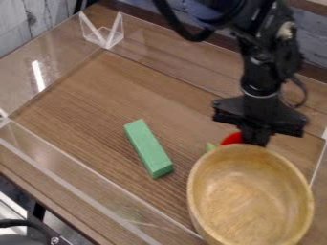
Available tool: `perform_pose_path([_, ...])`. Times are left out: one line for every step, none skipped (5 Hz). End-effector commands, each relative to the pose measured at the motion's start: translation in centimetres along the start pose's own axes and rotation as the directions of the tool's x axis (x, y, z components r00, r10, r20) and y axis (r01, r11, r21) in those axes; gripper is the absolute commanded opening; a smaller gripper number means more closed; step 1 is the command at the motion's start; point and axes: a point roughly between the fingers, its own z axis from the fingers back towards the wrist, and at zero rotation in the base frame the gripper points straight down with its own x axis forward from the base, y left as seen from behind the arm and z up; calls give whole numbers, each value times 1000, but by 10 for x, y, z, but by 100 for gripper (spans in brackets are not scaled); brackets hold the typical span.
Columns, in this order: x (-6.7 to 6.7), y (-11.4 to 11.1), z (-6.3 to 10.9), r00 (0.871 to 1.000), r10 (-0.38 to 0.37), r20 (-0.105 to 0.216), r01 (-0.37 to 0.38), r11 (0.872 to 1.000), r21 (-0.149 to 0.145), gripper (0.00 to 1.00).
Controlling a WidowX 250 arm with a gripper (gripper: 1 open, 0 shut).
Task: Move the red fruit to the right
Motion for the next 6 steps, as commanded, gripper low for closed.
perform_pose_path([-9, -15, 20, 998, 57, 31, -56, 998, -20, 0])
perform_pose_path([-19, -21, 27, 993, 114, 28, -114, 993, -8, 0])
perform_pose_path([-26, -16, 23, 1000, 21, 8, -20, 1000, -22, 0])
perform_pose_path([-34, -13, 16, 997, -72, -12, 72, 997, -40, 0])
perform_pose_path([-43, -15, 28, 999, -35, -16, 34, 999, -39, 100])
perform_pose_path([-48, -17, 43, 1000, 5, -14, -6, 999, -35, 100])
